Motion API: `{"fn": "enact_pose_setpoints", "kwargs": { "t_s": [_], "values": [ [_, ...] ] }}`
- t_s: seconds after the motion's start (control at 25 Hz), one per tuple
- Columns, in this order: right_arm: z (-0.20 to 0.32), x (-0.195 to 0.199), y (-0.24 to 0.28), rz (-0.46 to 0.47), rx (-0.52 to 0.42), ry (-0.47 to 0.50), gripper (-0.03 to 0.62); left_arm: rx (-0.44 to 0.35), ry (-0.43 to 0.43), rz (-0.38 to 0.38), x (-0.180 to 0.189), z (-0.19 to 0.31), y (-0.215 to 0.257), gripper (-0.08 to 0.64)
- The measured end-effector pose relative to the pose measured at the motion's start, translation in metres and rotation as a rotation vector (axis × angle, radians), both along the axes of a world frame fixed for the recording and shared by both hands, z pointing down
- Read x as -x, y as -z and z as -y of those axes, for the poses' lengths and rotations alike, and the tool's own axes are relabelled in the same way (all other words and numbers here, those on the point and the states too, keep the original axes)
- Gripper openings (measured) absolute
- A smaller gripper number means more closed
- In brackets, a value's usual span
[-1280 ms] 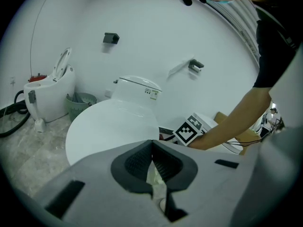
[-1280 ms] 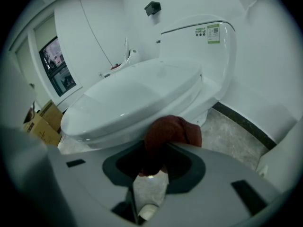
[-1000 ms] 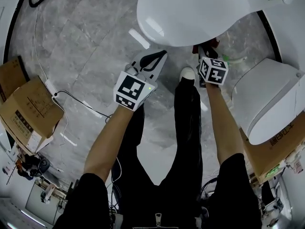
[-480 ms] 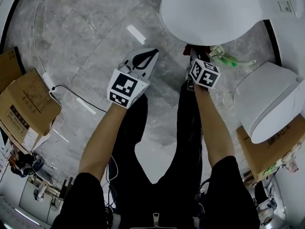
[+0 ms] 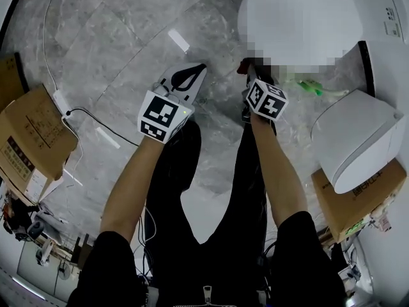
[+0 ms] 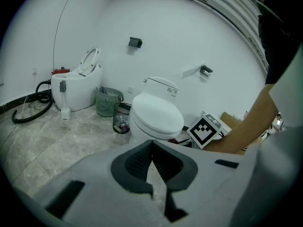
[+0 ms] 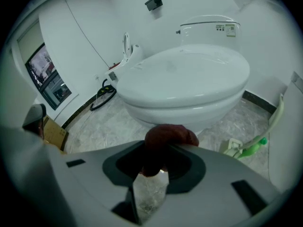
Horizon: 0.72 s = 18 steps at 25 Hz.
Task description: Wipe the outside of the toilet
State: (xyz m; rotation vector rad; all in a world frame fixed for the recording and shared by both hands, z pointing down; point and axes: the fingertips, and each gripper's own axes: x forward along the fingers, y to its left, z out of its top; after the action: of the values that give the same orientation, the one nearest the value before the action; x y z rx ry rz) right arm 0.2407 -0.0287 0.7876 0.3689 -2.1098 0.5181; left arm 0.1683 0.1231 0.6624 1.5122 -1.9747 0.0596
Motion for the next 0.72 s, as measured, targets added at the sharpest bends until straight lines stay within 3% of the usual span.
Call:
{"fn": "enact_pose_setpoints", "kwargs": {
  "t_s": [0.4, 0.64, 0.72],
  "values": [
    [-0.045, 0.065, 0.005, 0.035, 0.008, -0.063, 0.118, 0.005, 0.025, 0.002, 0.036, -0.049, -0.001, 0.0],
    [-0.056, 0.106, 0.009, 0.08, 0.009, -0.047, 0.118, 0.029, 0.045, 0.006, 0.052, -0.075, -0.004, 0.0],
    [-0.067, 0.113, 0.012, 0.108, 0.016, 0.0, 0.118, 0.027, 0.06, 0.009, 0.056, -0.079, -0.004, 0.0]
  ]
}}
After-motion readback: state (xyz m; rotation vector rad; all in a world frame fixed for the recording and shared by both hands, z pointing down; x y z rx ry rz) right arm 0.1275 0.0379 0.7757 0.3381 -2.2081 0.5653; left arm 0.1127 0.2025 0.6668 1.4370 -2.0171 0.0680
